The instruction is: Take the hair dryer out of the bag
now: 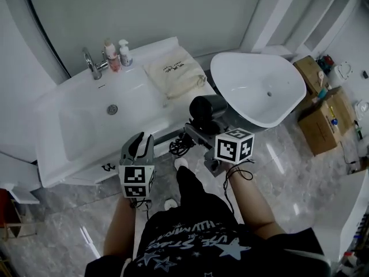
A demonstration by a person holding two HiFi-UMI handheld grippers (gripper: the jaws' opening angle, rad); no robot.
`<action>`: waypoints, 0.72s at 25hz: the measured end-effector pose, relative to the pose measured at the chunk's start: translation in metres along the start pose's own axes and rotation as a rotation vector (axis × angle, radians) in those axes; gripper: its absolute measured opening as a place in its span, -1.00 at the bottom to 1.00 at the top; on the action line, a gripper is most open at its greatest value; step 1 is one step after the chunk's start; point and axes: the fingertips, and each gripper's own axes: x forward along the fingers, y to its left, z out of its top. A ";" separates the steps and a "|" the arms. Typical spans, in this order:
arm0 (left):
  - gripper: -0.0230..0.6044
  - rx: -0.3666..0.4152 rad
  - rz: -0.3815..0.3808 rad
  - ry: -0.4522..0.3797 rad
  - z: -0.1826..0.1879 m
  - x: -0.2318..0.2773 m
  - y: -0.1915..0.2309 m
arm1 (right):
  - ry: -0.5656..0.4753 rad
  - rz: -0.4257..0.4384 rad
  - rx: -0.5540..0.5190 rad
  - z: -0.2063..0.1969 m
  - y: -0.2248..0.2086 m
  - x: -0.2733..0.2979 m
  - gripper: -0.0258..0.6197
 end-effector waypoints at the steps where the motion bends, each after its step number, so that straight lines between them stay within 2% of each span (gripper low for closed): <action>1: -0.59 -0.005 -0.007 -0.008 0.000 -0.009 -0.004 | -0.019 -0.007 0.006 -0.002 0.006 -0.006 -0.32; 4: -0.60 -0.009 -0.023 -0.027 -0.002 -0.030 -0.013 | -0.056 -0.038 0.026 -0.013 0.019 -0.023 -0.33; 10: -0.76 -0.015 -0.021 -0.042 -0.008 -0.059 -0.025 | -0.065 -0.085 0.040 -0.040 0.033 -0.055 -0.32; 18: -0.83 -0.033 -0.021 0.007 -0.025 -0.073 -0.055 | -0.035 -0.078 0.046 -0.063 0.034 -0.086 -0.33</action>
